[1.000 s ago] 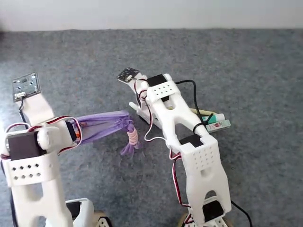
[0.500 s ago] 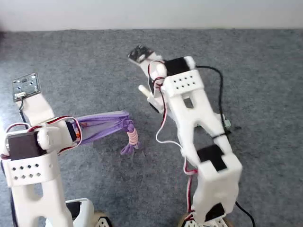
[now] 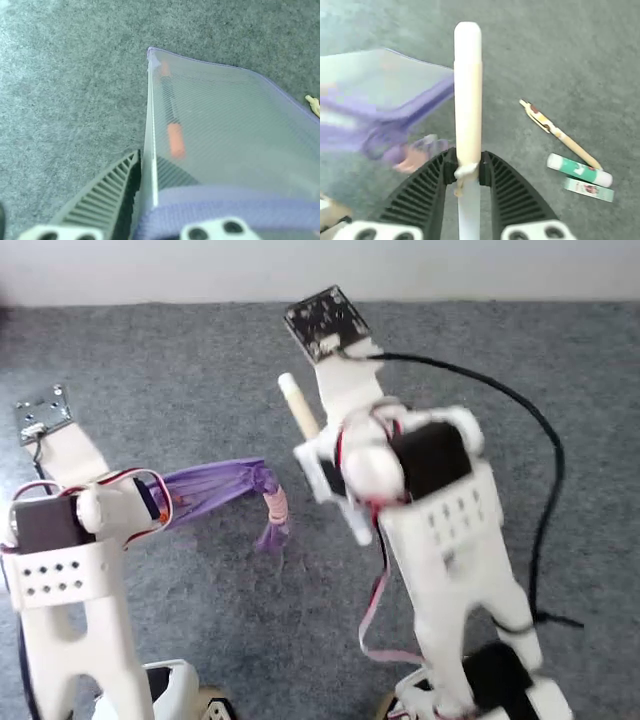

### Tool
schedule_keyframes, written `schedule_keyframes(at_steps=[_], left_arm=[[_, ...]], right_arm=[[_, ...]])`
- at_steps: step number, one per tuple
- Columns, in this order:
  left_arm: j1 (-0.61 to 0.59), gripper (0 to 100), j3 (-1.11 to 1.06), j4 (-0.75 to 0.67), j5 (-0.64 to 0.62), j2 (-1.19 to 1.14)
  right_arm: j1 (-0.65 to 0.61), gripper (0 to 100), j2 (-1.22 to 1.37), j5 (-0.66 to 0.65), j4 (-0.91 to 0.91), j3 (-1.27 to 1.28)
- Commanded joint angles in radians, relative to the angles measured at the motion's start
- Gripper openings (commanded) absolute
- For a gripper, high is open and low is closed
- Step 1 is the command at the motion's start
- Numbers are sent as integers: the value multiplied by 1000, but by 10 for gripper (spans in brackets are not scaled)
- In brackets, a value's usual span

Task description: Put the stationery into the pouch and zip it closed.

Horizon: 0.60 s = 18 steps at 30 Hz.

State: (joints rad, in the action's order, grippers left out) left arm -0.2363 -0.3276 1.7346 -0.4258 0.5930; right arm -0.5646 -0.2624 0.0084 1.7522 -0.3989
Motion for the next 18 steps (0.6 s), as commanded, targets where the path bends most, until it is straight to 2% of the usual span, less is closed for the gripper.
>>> schedule_keyframes(at_steps=[1,4,8,13,18], left_arm=[[-3,13,42,3,-23,-43],[-3,13,54,3,-23,-48],[-3,13,54,3,-21,-51],[-3,13,54,2,-21,-51],[-3,13,53,3,-21,-51]], right_arm=[[-91,8,-166,83,36,29],[-173,8,-252,147,-36,44],[-214,8,-277,198,-240,72],[-226,8,-283,269,-610,192],[-318,8,-285,215,-969,327]])
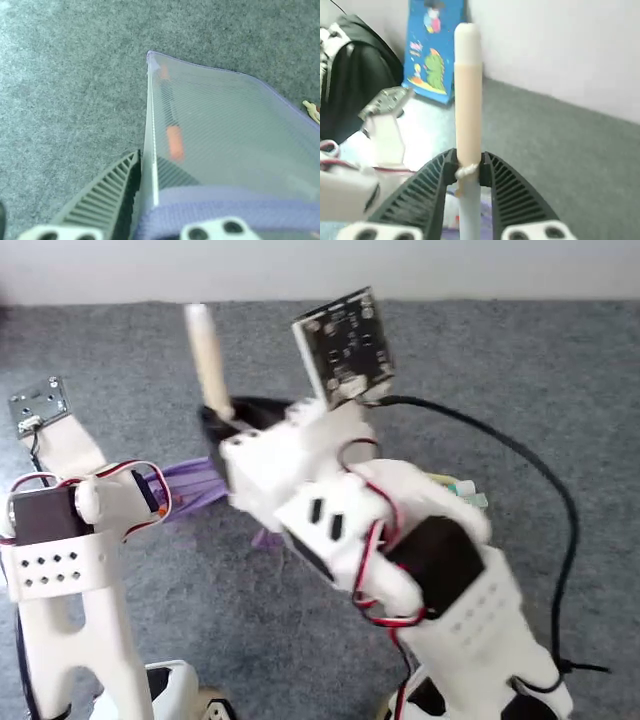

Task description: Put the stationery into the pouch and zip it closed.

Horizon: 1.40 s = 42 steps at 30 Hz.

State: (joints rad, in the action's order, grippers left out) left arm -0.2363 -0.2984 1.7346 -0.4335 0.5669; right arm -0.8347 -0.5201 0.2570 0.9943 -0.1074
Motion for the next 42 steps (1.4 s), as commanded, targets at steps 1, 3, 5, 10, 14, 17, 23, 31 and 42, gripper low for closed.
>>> schedule_keyframes(at_steps=[1,3,5,10,14,17,23,31,42], left_arm=[[-3,13,24,5,-14,-25],[-3,13,27,6,-14,-25],[-6,13,27,8,-15,-25],[-8,13,27,8,-17,-23],[-8,13,27,9,-17,-23],[-8,13,27,9,-18,-23],[-8,13,27,6,-18,-25],[-5,13,24,5,-18,-25],[-5,13,24,3,-18,-25]], right_arm=[[-70,8,-27,-52,-254,61],[-102,8,-27,-89,-320,118],[-120,8,-27,-123,-374,183],[-119,8,-27,-190,-553,350],[-107,8,-64,-273,-687,525],[-99,8,-127,-322,-783,681],[-94,13,-309,-361,-799,902],[-70,150,-418,-420,-630,921],[-35,191,-426,-387,-443,736]])
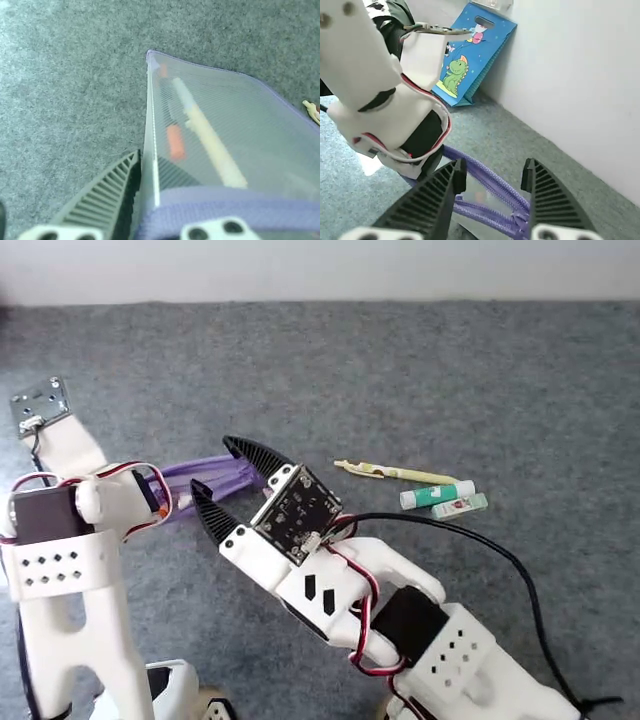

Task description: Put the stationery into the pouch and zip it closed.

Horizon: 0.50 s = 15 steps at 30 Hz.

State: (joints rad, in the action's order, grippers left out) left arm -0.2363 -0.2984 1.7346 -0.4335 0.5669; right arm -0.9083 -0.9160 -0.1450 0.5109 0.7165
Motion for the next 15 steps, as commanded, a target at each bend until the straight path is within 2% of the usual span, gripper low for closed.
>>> schedule_keyframes(at_steps=[1,9,15], left_arm=[[-5,13,24,3,-18,-25],[-5,13,22,3,-20,-25],[-6,13,22,3,-20,-25]], right_arm=[[62,191,-28,15,53,-103],[410,190,-16,41,249,-141],[650,189,130,38,466,-172]])
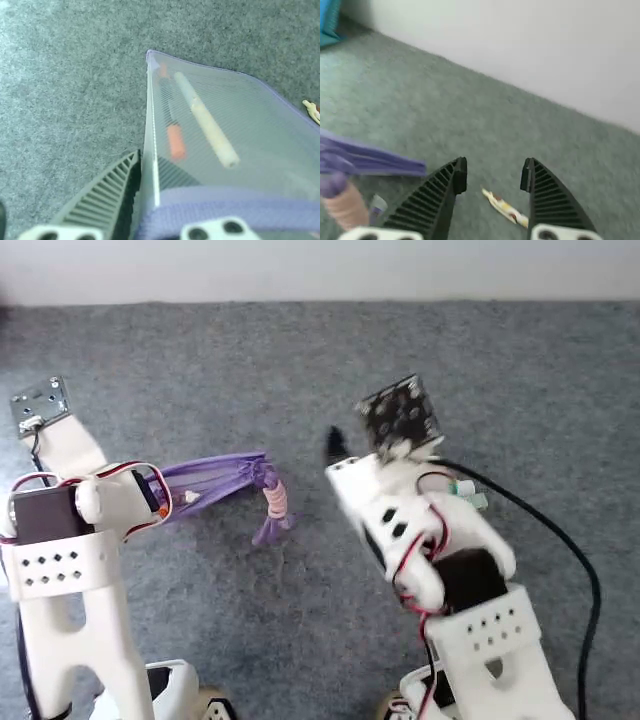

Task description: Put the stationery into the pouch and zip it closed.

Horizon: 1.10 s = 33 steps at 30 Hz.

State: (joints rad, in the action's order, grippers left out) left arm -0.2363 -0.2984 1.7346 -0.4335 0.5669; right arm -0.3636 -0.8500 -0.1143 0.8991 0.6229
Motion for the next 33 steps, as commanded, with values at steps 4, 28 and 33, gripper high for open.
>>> schedule_keyframes(at_steps=[4,28,33], left_arm=[[-5,13,13,3,-20,-25],[-3,13,-4,3,-17,-25],[-3,13,-2,2,-17,-25]], right_arm=[[176,189,240,2,186,-175],[96,191,1391,-430,541,-1111],[93,191,1540,-431,542,-1234]])
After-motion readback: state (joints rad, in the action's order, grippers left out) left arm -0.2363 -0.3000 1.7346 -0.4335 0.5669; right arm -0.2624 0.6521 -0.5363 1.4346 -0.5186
